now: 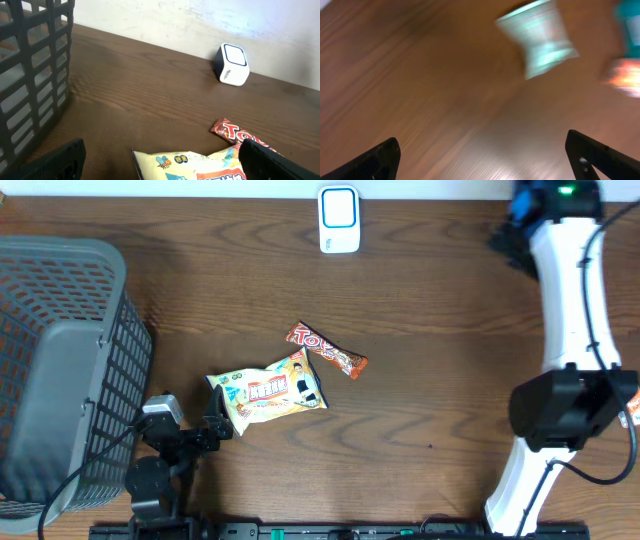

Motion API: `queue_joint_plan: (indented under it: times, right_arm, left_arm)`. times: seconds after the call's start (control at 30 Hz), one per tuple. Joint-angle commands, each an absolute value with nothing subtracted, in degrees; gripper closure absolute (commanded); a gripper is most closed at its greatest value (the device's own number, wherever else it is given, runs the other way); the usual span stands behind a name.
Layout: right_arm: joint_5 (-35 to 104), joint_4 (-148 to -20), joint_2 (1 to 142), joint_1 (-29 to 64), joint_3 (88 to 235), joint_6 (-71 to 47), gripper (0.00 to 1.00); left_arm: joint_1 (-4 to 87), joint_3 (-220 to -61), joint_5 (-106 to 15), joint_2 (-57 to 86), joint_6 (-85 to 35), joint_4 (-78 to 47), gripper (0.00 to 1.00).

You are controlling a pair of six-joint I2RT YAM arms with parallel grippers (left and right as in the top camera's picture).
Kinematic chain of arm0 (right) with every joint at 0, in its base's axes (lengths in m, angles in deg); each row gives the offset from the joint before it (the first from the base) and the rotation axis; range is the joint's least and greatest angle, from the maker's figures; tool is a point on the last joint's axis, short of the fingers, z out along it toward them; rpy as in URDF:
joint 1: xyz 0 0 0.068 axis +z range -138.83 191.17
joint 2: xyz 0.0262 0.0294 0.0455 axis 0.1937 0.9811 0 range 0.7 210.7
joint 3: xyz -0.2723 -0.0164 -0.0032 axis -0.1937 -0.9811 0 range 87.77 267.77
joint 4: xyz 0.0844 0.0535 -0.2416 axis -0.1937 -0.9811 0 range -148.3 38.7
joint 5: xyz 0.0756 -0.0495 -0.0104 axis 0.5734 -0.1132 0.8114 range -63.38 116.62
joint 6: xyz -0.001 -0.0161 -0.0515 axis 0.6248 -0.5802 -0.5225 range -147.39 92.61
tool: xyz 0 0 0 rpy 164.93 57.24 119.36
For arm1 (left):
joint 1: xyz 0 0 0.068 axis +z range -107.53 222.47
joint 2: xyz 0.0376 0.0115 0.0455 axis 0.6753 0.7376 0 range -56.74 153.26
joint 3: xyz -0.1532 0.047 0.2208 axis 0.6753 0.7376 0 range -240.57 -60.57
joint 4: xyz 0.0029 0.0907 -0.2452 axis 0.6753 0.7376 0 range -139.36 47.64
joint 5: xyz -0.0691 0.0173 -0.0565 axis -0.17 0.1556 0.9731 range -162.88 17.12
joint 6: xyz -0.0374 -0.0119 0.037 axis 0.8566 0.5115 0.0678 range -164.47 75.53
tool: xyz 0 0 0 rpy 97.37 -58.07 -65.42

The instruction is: Scan the item barcode

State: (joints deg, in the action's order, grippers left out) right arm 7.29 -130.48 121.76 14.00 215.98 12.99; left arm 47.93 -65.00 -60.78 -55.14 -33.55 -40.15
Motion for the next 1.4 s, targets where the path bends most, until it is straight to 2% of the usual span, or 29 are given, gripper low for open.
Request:
queue_joint_plan:
  times: [0.0,0.07,0.13,0.17,0.2,0.33,0.57,0.67,0.83,0.9,1.03,1.17,1.37]
  right_arm:
    - [32.7,-129.9,122.9,21.8,215.5,-8.5,0.01]
    - [38.2,-129.8,123.7,28.2,212.6,-23.5,0.01]
    - [38.1,-129.4,123.7,31.7,209.6,-29.1,0.01]
    - [37.9,-128.8,123.7,34.2,206.9,-32.0,0.03]
    - [37.1,-127.9,123.7,36.3,204.6,-33.8,0.10]
    - [28.8,-119.7,123.7,43.2,195.5,-35.2,0.23]
    - [11.0,-99.9,123.7,49.8,181.4,-35.2,0.27]
    - [6.2,-91.9,123.7,51.1,176.6,-35.2,0.39]
    - [5.8,-83.6,123.7,51.9,170.8,-36.1,0.60]
    - [7.2,-81.2,123.7,51.8,168.7,-36.1,0.68]
    - [15.0,-82.5,123.6,49.9,168.1,-35.3,0.98]
    - [23.7,-90.8,123.2,46.5,173.1,-32.5,0.99]
    - [54.8,-111.5,123.2,38.0,187.0,-35.1,0.99]
  left_arm:
    - [47.8,-63.7,-60.5,-55.3,-33.0,-39.5,0.02]
    - [47.8,-63.7,-60.5,-55.3,-33.0,-39.5,0.02]
    - [47.8,-63.7,-60.5,-55.3,-33.0,-39.5,0.02]
    - [47.8,-63.7,-60.5,-55.3,-33.0,-39.5,0.02]
    - [47.8,-63.7,-60.5,-55.3,-33.0,-39.5,0.02]
    - [47.8,-63.7,-60.5,-55.3,-33.0,-39.5,0.02]
    - [47.8,-63.7,-60.5,-55.3,-33.0,-39.5,0.02]
    - [47.8,-63.7,-60.5,-55.3,-33.0,-39.5,0.02]
    - [47.8,-63.7,-60.5,-55.3,-33.0,-39.5,0.02]
    - [47.8,-63.7,-60.5,-55.3,-33.0,-39.5,0.02]
    - [47.8,-63.7,-60.5,-55.3,-33.0,-39.5,0.02]
    - [47.8,-63.7,-60.5,-55.3,-33.0,-39.5,0.02]
    - [47.8,-63.7,-60.5,-55.3,-33.0,-39.5,0.02]
